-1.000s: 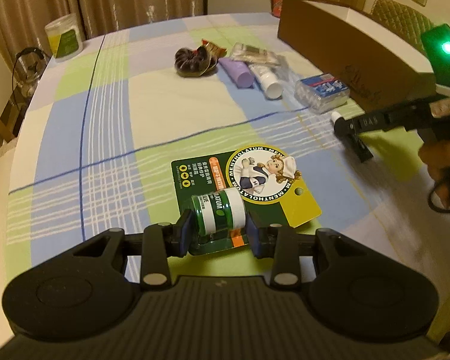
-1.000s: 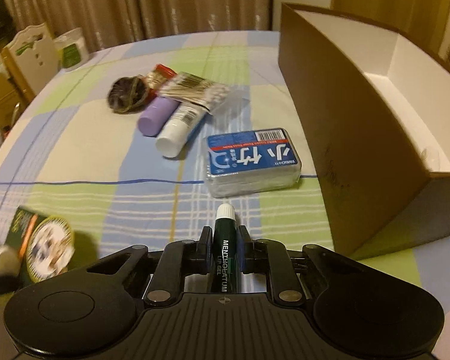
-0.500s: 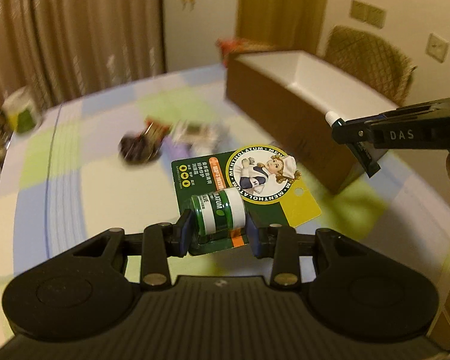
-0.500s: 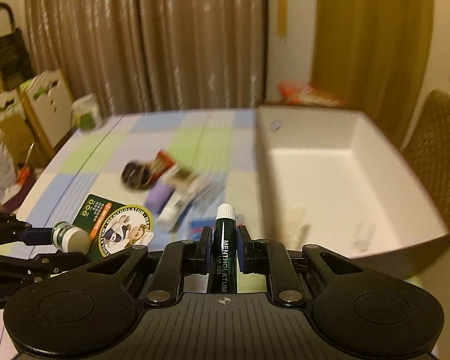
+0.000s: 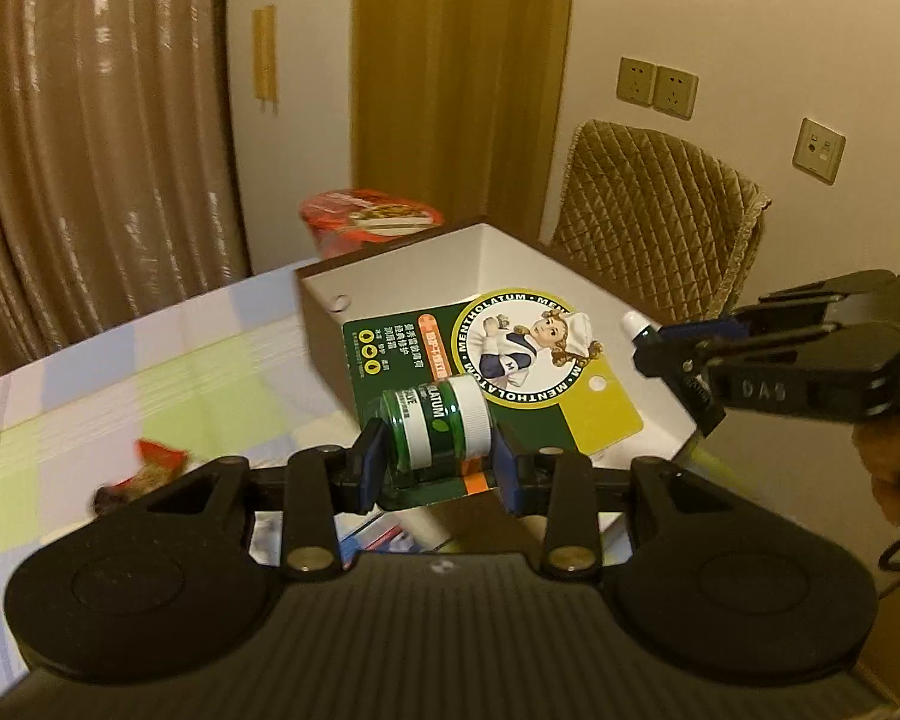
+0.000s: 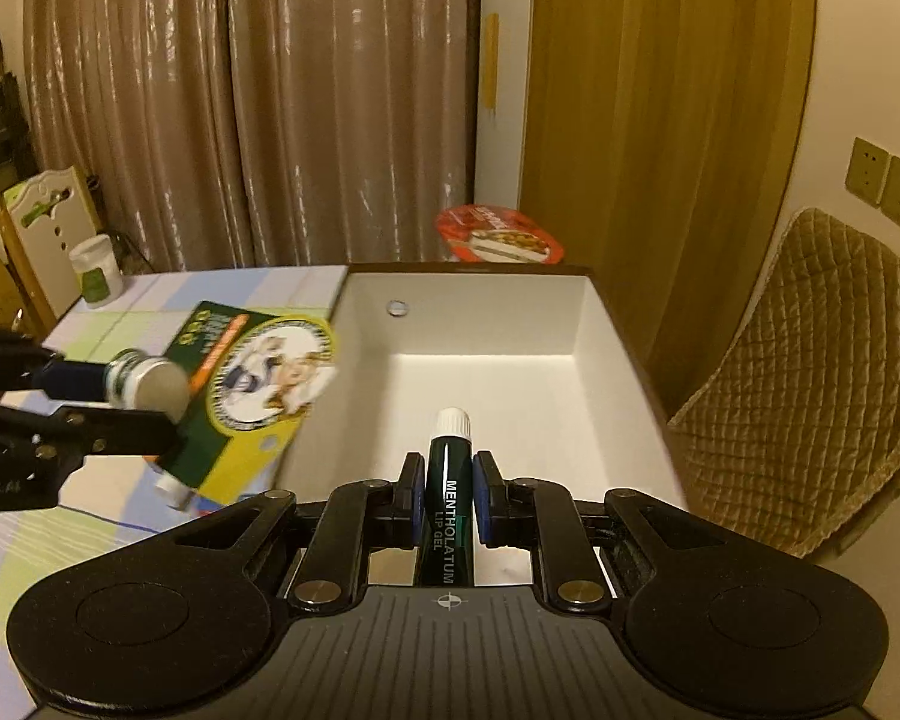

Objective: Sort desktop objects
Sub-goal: 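Carry the balm jar and lip balm tube over the brown box with both grippers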

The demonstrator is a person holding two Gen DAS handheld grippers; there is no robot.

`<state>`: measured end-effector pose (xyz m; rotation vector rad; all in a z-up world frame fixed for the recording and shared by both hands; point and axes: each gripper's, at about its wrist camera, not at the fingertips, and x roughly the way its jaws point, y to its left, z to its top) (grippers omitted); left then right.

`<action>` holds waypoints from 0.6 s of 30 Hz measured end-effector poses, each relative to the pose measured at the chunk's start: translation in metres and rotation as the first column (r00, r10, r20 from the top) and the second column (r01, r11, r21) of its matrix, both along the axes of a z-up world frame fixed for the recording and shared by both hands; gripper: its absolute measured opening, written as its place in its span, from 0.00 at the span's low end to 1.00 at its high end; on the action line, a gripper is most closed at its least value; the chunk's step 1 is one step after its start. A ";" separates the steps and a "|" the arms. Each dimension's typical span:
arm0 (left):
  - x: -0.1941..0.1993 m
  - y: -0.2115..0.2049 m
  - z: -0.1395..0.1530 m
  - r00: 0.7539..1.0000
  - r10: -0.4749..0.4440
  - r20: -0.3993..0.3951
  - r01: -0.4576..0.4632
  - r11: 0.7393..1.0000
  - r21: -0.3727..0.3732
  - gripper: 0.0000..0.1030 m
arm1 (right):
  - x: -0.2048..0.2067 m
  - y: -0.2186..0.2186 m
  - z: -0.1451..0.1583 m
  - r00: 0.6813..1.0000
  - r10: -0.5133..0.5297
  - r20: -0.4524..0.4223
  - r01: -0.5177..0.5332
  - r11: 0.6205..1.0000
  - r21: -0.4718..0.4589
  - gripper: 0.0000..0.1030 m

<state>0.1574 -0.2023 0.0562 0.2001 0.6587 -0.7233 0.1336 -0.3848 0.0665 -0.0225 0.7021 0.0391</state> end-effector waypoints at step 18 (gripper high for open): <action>0.061 -0.097 -0.040 0.996 -0.074 -0.038 0.081 0.977 0.197 0.31 | 0.058 -0.062 -0.041 0.981 0.092 -0.172 -0.098 0.995 -0.027 0.15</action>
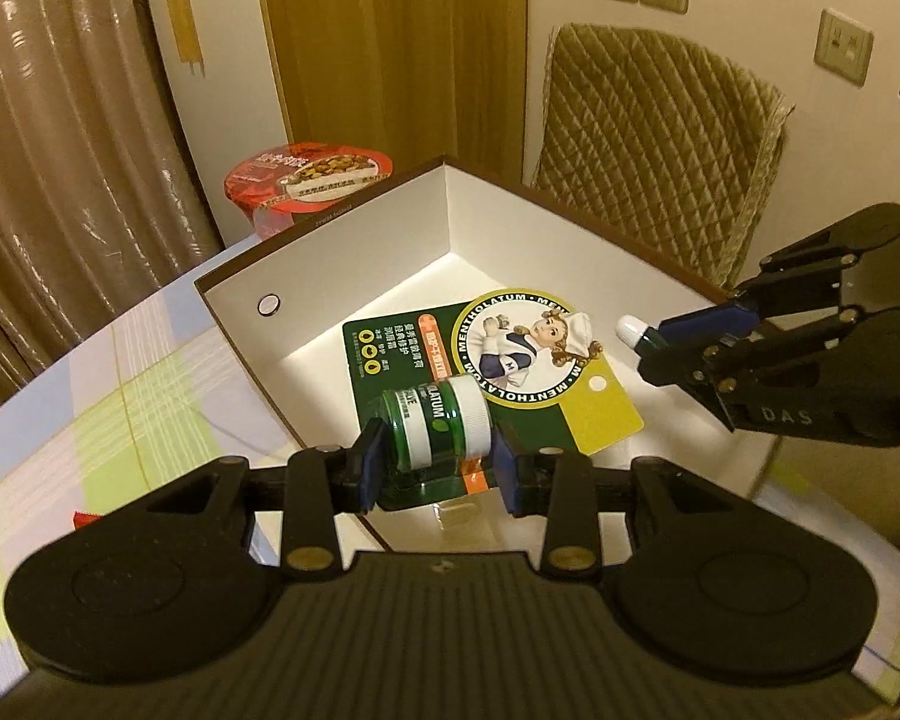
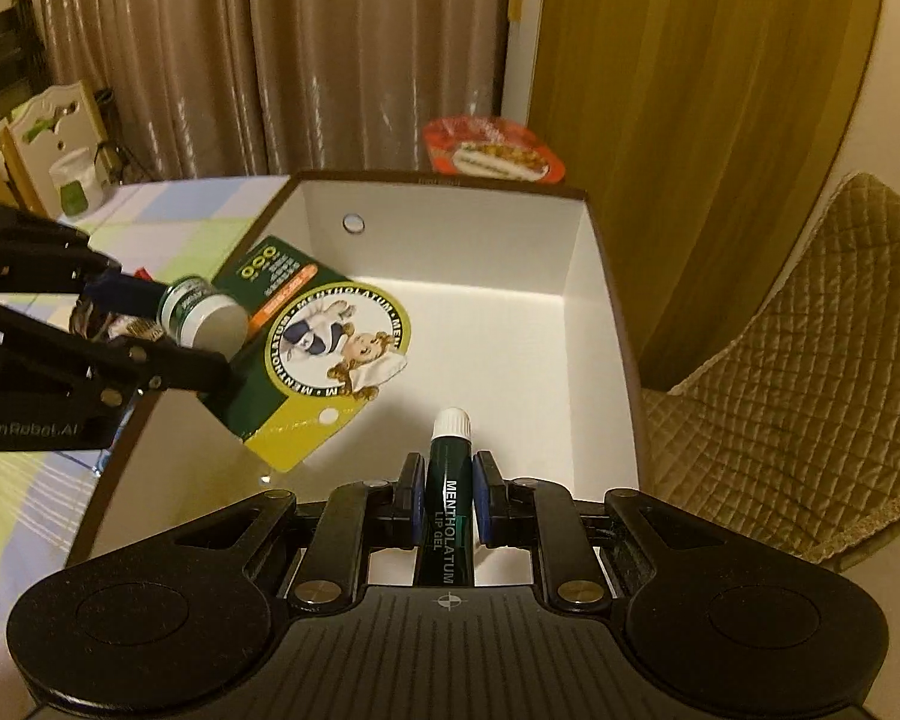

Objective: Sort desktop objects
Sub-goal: 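Carry the balm jar and lip balm tube over the brown box with both grippers, then open both grippers to drop the balm jar and lip balm into the box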

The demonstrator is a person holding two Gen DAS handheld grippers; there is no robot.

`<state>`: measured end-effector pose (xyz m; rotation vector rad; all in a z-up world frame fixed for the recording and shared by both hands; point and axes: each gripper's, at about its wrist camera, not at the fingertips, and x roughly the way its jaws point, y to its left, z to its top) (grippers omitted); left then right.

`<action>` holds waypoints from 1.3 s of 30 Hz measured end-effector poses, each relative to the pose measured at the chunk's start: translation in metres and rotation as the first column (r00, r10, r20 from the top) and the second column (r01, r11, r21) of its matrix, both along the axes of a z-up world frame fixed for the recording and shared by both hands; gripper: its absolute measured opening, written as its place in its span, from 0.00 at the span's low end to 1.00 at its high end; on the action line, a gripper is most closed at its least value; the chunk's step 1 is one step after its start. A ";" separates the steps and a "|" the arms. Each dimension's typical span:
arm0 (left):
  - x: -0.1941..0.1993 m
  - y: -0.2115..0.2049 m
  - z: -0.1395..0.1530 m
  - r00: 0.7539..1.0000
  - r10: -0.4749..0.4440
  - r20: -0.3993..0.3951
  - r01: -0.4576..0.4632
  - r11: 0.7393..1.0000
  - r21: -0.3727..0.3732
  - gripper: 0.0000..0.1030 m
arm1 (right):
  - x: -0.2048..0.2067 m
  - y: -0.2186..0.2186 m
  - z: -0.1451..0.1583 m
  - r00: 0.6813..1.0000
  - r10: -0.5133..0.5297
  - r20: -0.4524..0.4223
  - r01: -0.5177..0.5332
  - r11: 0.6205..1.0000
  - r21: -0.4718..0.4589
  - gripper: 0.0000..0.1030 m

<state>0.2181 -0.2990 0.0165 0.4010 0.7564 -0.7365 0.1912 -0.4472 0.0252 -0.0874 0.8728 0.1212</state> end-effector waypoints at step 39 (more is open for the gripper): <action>0.021 -0.022 -0.037 0.998 -0.008 -0.067 0.014 0.996 0.087 0.32 | 0.026 0.001 -0.029 0.991 0.054 -0.125 -0.055 0.998 -0.003 0.15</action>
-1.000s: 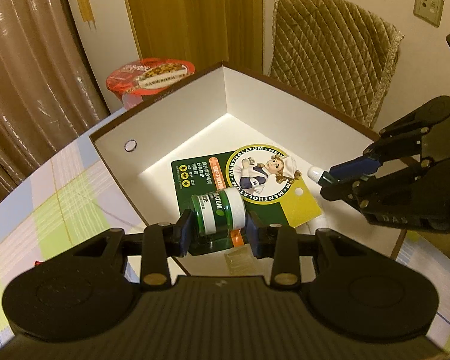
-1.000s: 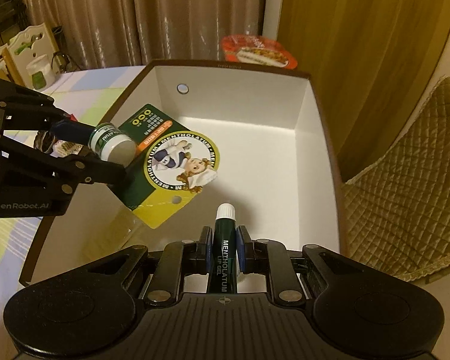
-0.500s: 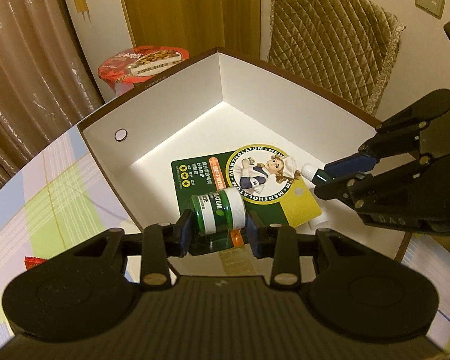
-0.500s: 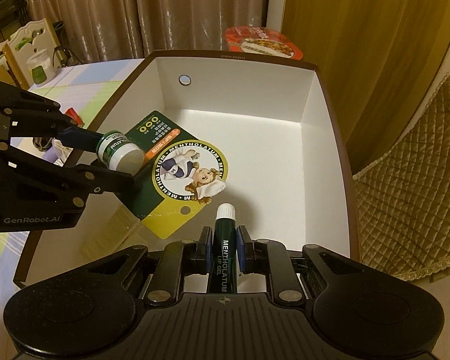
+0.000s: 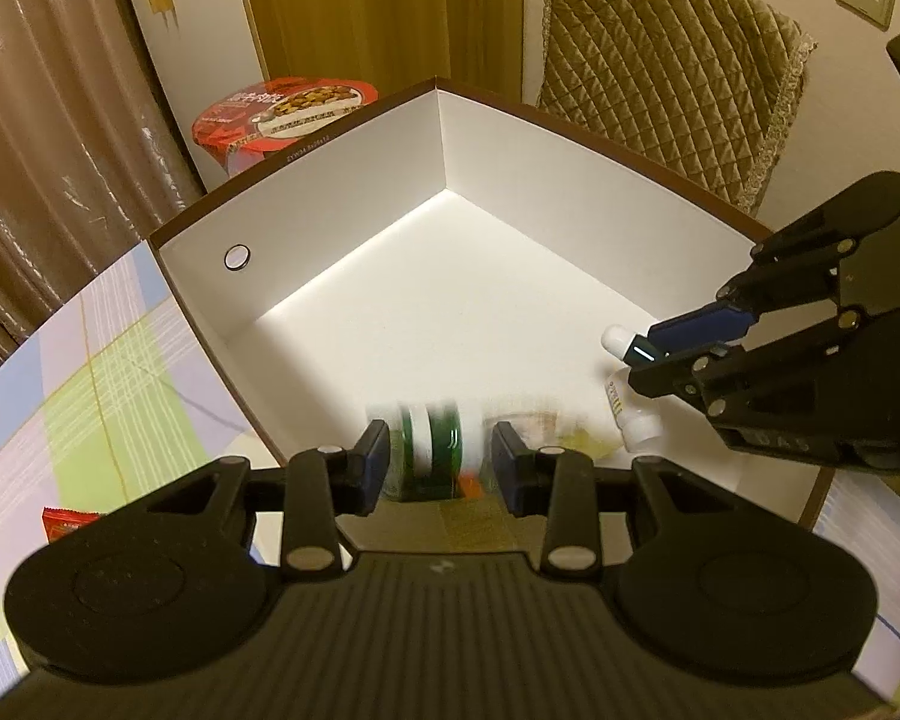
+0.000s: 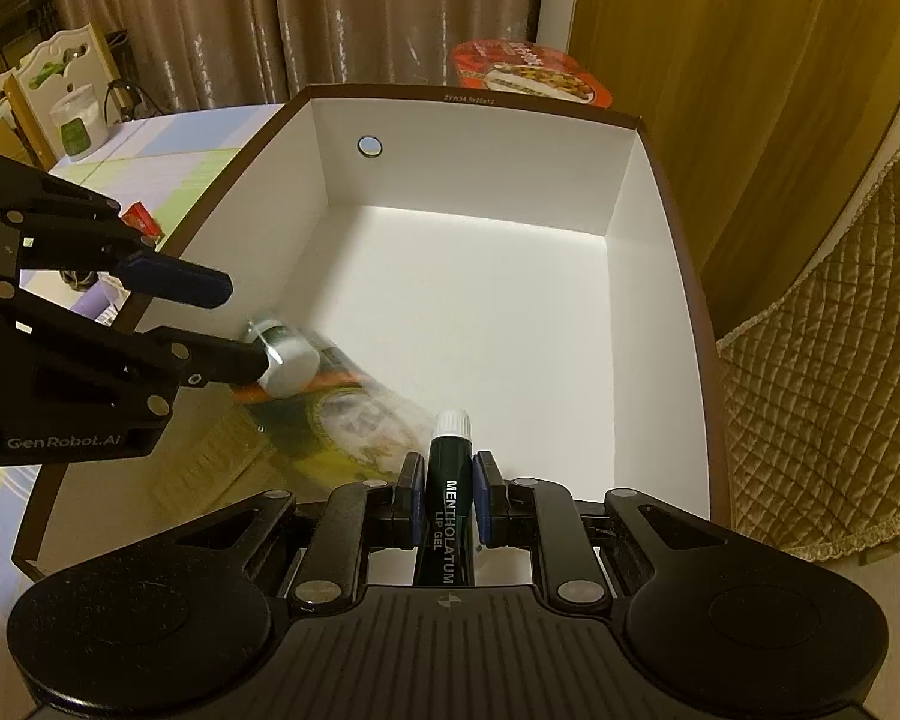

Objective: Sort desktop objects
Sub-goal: 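Open both grippers to drop the balm jar and lip balm into the box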

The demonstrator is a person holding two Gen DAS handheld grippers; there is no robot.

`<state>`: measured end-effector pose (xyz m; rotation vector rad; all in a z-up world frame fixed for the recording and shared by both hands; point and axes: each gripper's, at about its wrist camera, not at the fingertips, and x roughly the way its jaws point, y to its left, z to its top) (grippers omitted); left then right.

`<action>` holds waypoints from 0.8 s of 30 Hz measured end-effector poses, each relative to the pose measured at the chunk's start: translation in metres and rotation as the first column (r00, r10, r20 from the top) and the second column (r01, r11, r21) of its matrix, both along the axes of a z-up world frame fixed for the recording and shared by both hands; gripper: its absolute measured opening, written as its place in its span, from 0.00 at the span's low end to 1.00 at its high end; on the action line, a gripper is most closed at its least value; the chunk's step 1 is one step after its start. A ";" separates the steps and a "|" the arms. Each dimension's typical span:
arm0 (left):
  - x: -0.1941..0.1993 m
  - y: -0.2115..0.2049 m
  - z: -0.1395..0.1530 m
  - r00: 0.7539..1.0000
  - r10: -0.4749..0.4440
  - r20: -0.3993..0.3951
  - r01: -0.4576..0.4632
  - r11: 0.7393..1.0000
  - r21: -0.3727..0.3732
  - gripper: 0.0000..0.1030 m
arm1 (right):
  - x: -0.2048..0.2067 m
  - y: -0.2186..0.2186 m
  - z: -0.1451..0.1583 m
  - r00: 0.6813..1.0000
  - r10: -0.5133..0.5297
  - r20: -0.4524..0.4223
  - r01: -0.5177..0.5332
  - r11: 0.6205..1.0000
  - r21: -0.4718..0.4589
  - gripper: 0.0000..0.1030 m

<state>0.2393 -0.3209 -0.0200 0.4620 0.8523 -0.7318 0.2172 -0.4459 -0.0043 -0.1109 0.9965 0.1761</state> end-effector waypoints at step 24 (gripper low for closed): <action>0.002 0.008 0.009 0.999 0.030 0.020 -0.030 0.999 -0.025 0.32 | 0.003 0.002 -0.001 1.000 0.004 0.016 -0.003 1.000 -0.027 0.15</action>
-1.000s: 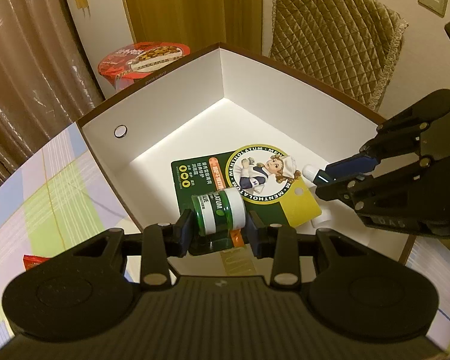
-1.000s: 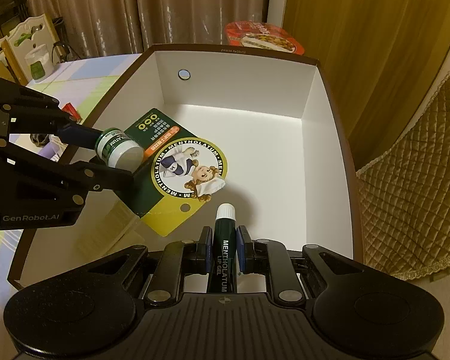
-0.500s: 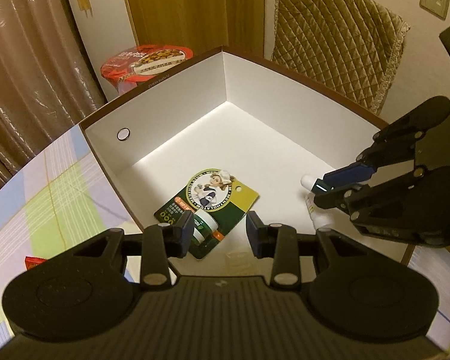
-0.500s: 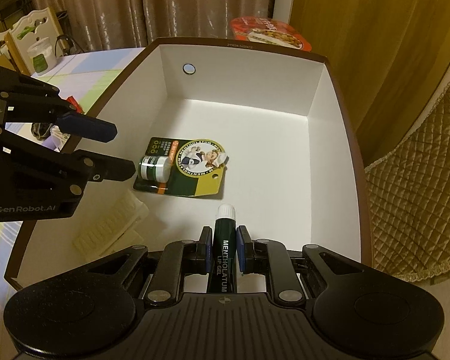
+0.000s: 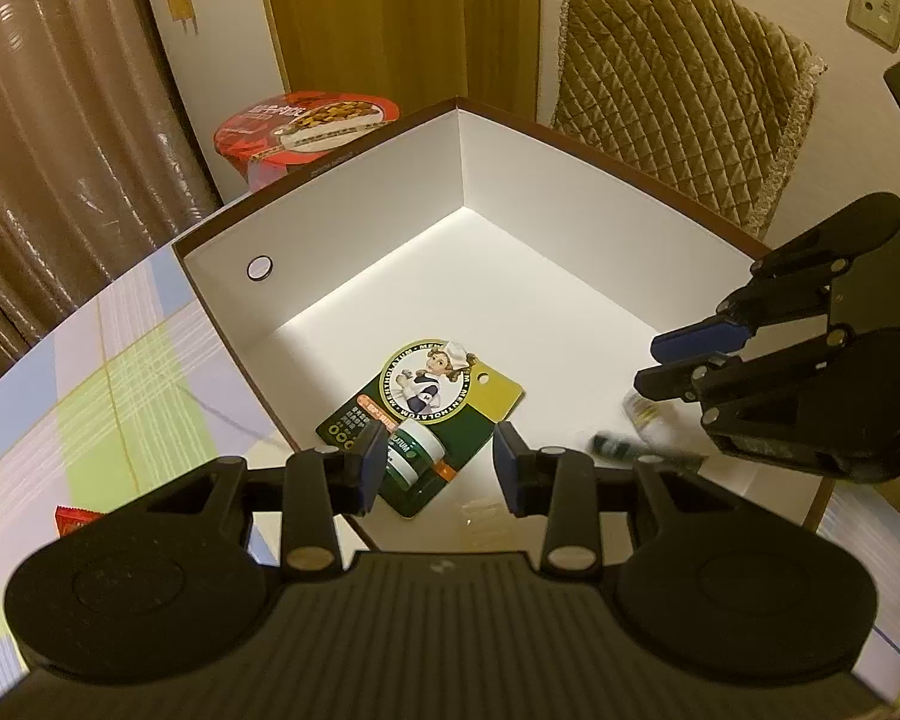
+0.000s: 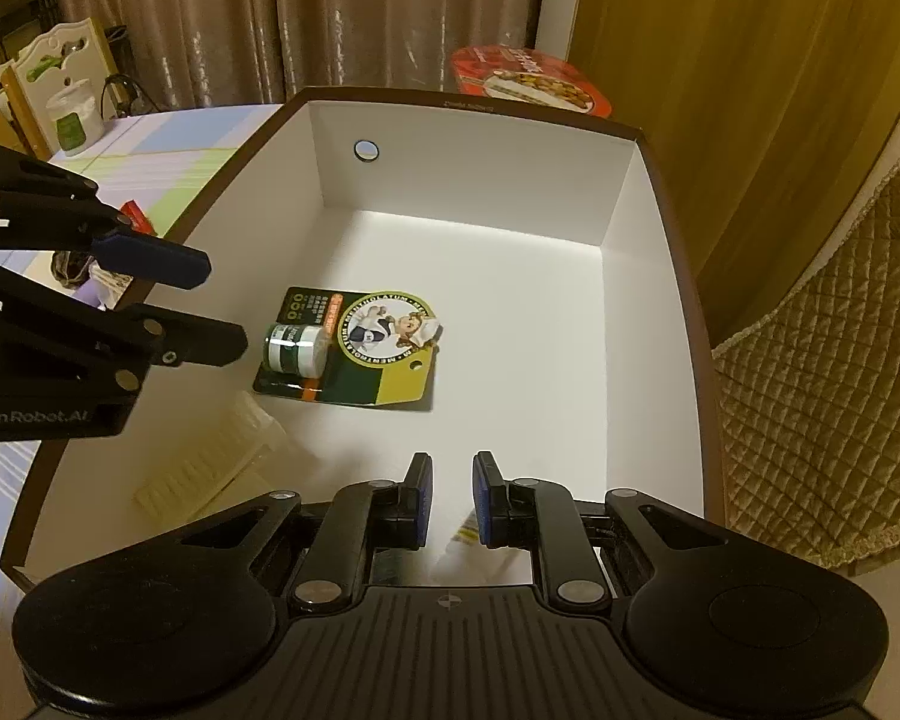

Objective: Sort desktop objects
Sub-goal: 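Open both grippers to drop the balm jar and lip balm into the box, then withdraw both grippers from the box back over the table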

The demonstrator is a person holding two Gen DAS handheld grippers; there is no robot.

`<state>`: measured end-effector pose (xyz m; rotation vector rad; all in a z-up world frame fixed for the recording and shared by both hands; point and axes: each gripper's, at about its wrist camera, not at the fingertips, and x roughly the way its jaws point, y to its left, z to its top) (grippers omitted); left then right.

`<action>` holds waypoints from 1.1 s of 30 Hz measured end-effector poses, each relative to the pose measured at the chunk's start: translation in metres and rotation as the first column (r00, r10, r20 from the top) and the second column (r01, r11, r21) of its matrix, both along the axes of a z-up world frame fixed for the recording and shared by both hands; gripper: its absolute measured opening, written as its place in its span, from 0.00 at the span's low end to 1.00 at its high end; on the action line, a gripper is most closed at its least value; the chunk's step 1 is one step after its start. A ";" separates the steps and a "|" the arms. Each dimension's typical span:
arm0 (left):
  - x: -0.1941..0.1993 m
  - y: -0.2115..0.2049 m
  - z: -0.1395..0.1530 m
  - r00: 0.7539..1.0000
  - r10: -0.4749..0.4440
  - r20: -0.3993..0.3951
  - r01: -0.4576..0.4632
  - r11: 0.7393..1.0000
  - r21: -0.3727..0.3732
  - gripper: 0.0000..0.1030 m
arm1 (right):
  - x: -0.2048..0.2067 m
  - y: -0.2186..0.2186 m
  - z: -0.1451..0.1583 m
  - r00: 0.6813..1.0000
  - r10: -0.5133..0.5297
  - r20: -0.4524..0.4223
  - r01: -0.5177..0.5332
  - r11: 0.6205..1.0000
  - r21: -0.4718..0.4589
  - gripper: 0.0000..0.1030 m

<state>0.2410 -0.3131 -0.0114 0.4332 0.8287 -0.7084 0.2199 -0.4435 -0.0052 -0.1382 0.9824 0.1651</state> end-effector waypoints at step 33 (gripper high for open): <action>-0.060 0.090 0.054 0.984 0.170 0.050 -0.157 0.968 -0.197 0.50 | -0.086 0.029 0.063 0.964 -0.118 0.237 0.111 0.993 0.043 0.88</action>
